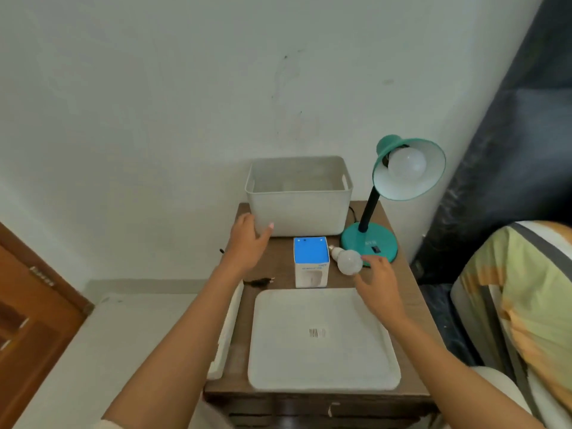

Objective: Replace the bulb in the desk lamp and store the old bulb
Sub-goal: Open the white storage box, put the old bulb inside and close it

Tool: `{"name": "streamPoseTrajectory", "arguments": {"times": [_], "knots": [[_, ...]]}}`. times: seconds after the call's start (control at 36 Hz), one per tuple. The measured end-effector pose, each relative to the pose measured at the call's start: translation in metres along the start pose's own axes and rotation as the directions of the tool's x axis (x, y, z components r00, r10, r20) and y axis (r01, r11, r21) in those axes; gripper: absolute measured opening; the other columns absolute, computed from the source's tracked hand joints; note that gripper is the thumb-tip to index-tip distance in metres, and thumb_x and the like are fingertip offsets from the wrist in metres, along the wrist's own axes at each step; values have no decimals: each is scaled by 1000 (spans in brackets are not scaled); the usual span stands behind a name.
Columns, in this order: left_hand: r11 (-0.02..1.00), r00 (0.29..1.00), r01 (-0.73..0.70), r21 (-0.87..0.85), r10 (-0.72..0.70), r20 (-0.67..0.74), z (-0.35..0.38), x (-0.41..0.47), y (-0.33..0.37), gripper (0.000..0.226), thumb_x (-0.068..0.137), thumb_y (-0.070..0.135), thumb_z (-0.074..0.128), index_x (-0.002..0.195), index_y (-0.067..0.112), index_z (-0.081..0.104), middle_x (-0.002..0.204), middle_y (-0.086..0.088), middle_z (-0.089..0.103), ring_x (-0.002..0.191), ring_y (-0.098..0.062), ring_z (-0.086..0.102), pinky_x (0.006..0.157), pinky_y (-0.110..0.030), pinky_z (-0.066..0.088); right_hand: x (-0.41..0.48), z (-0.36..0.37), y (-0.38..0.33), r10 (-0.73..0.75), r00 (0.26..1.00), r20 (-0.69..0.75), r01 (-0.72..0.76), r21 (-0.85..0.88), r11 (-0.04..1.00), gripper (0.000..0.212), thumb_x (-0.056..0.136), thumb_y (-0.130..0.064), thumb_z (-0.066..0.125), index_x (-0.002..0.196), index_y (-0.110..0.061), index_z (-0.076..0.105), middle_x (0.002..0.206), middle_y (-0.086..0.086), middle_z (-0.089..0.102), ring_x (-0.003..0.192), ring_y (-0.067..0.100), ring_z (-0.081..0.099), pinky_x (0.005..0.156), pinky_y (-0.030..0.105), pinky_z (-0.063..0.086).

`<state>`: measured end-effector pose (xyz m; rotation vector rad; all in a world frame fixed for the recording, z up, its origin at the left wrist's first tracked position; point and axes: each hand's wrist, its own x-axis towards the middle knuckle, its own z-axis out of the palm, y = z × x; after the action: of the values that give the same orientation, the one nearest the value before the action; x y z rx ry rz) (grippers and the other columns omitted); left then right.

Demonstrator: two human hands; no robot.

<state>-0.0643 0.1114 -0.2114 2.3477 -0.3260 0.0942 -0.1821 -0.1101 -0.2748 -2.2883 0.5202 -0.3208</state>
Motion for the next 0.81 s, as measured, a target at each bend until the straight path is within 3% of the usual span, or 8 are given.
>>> {"name": "streamPoseTrajectory", "arguments": {"times": [0.14, 0.31, 0.42, 0.53, 0.81], "knots": [[999, 1000, 31, 30, -31, 1, -6, 73, 2, 71, 86, 50, 58, 134, 0, 40, 138, -16, 38, 130, -30, 36, 108, -41, 33, 50, 13, -7, 18, 997, 80, -9, -119, 993, 53, 87, -19, 61, 134, -5, 42, 139, 15, 41, 131, 28, 35, 110, 33, 25], [994, 992, 106, -37, -103, 75, 7, 120, -5, 110, 66, 70, 66, 145, 7, 22, 150, -9, 22, 138, -25, 27, 112, -41, 30, 79, 31, 1, 18, 994, 109, 3, -190, 982, 56, 84, -29, 62, 133, -7, 44, 130, 13, 47, 122, 26, 42, 104, 33, 32], [992, 997, 71, -102, -68, 26, 13, 133, -8, 108, 65, 61, 74, 144, 9, 22, 149, -8, 22, 137, -22, 27, 107, -31, 27, 88, 37, -2, -42, 991, 128, 69, -220, 973, 48, 85, -30, 61, 125, -7, 50, 124, 12, 50, 114, 25, 45, 98, 30, 34], [989, 998, 57, -138, -60, -14, 18, 135, -15, 108, 58, 64, 77, 141, 13, 31, 143, -8, 34, 133, -22, 34, 107, -34, 33, 87, 41, -2, -25, 988, 156, 58, -211, 976, 50, 85, -28, 60, 129, -6, 48, 127, 13, 48, 118, 26, 43, 101, 30, 32], [977, 989, 145, -155, -142, 32, 17, 134, -12, 124, 57, 62, 79, 149, 9, 15, 152, -10, 24, 139, -25, 27, 112, -39, 29, 80, 26, -15, 7, 997, 81, 1, -102, 995, 46, 85, -30, 63, 123, -5, 55, 121, 14, 54, 107, 23, 49, 92, 26, 35]]}}
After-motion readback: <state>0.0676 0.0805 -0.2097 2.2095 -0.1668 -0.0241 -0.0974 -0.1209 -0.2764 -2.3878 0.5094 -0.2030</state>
